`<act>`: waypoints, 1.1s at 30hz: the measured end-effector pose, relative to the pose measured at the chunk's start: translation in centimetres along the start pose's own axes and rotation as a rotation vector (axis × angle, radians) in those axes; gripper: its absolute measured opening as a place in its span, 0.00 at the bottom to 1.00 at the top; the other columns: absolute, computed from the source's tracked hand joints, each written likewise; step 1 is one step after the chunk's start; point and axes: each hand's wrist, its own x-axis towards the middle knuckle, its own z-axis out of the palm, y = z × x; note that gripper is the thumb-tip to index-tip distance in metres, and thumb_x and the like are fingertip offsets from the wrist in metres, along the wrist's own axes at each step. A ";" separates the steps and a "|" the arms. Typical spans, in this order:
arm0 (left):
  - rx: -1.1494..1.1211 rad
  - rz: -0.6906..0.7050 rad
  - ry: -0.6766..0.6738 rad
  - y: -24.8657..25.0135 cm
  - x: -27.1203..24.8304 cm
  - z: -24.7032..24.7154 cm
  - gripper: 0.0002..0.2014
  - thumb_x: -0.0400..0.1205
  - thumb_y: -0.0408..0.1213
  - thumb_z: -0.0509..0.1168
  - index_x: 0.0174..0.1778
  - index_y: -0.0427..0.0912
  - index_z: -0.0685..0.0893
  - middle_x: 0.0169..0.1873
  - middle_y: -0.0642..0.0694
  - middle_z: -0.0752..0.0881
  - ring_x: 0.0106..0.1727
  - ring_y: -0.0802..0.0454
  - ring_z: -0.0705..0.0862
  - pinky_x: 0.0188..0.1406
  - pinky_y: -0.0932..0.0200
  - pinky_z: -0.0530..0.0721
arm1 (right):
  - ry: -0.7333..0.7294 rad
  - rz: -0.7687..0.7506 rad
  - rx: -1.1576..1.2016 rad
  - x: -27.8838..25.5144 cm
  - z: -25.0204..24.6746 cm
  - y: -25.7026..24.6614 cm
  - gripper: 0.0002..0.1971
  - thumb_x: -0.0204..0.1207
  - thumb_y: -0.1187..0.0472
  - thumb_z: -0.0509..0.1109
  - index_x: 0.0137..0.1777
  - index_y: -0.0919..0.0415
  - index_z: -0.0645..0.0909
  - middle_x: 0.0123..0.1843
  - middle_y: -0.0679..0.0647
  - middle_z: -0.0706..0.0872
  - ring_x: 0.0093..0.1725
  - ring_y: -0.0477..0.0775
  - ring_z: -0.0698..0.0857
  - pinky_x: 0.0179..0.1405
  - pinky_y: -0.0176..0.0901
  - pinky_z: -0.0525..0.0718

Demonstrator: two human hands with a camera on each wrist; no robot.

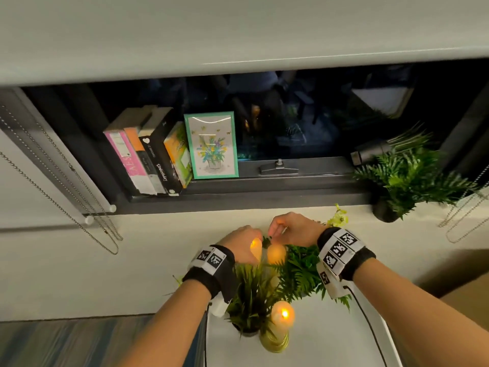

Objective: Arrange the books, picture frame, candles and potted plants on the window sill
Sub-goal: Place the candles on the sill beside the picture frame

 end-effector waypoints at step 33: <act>-0.257 -0.074 0.747 -3.3 -2.0 -12.2 0.18 0.78 0.43 0.71 0.63 0.43 0.81 0.59 0.44 0.79 0.54 0.46 0.82 0.57 0.50 0.83 | 0.819 -0.158 0.237 4.9 -7.9 -7.8 0.18 0.70 0.43 0.76 0.49 0.54 0.78 0.43 0.50 0.85 0.42 0.50 0.84 0.37 0.40 0.78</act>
